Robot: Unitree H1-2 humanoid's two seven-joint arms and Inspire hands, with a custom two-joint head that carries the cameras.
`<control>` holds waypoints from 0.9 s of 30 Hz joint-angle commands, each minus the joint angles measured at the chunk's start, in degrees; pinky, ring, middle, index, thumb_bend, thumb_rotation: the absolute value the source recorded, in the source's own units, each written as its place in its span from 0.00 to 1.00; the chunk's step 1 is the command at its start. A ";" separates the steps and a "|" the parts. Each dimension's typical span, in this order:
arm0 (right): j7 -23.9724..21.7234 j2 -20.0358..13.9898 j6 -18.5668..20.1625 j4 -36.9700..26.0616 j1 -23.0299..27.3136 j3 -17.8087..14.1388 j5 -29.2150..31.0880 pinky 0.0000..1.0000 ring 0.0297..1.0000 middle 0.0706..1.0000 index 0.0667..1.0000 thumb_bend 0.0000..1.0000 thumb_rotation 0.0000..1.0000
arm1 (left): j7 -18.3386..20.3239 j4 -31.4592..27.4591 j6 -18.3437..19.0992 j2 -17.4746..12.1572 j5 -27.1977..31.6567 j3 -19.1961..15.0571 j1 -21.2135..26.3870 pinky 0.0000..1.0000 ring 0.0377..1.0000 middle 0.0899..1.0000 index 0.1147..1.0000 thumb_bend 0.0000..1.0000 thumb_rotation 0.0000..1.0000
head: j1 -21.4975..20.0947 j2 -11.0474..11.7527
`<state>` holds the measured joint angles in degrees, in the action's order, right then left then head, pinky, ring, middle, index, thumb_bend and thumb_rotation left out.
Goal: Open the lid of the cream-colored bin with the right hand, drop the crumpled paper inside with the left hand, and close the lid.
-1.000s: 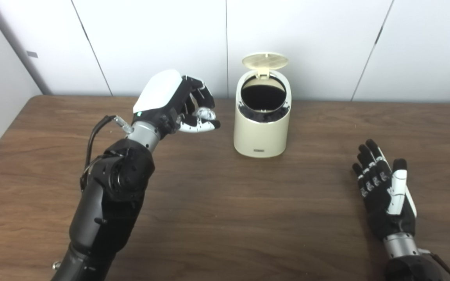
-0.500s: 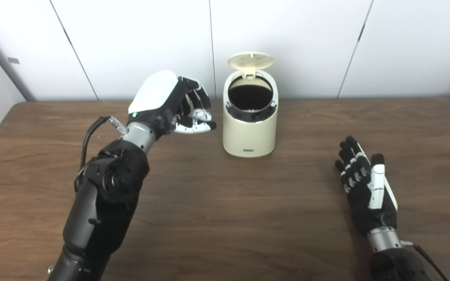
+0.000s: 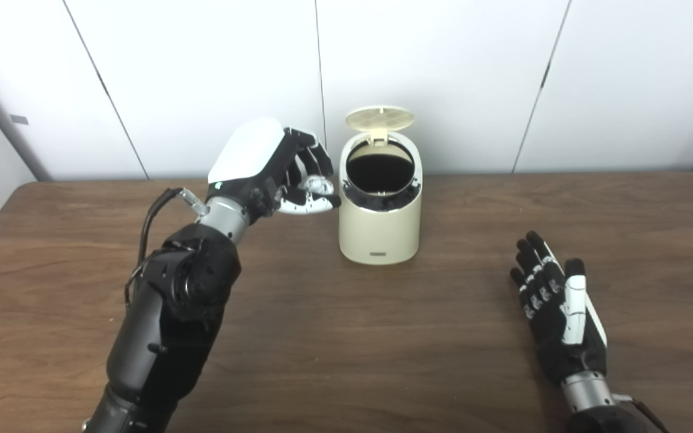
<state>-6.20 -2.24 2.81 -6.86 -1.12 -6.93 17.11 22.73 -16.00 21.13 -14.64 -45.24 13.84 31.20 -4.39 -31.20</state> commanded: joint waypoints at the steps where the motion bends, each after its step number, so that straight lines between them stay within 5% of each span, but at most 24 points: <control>1: -0.07 0.34 -0.23 0.77 -0.01 -0.09 0.72 1.00 1.00 0.97 0.95 0.54 1.00 | -2.87 0.29 -1.90 0.66 -0.47 -0.18 3.65 0.35 0.36 0.46 0.43 0.47 0.00 | -0.10 -0.09; 4: -0.05 0.26 -0.50 0.94 -0.08 -0.08 0.69 1.00 1.00 0.97 0.95 0.54 1.00 | -4.48 2.37 -2.22 1.70 -0.63 0.09 4.64 0.39 0.37 0.47 0.43 0.47 0.00 | -0.13 -0.12; 10: -0.07 0.15 -0.60 1.17 -0.22 -0.21 0.80 1.00 1.00 0.97 0.95 0.54 1.00 | -8.63 6.87 -4.14 3.56 -1.02 0.95 5.91 0.30 0.35 0.46 0.44 0.47 0.00 | -0.10 -0.21; 17: 0.21 0.30 -0.36 0.94 -0.42 -0.25 0.76 1.00 1.00 0.97 0.95 0.55 1.00 | -13.69 12.49 -5.70 6.25 -0.53 1.43 7.75 0.38 0.36 0.45 0.43 0.47 0.00 | -0.23 -0.17; 27: 0.40 0.36 -0.69 1.36 -0.45 -0.42 0.59 1.00 1.00 0.97 0.95 0.54 1.00 | -15.23 16.57 -5.89 6.76 0.41 1.83 9.91 0.41 0.36 0.44 0.43 0.48 0.00 | -0.27 -0.25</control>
<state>-6.08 -2.25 2.60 -6.61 -1.00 -7.18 17.49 9.20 1.23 16.66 -7.79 -44.73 15.77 37.43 -4.66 -31.38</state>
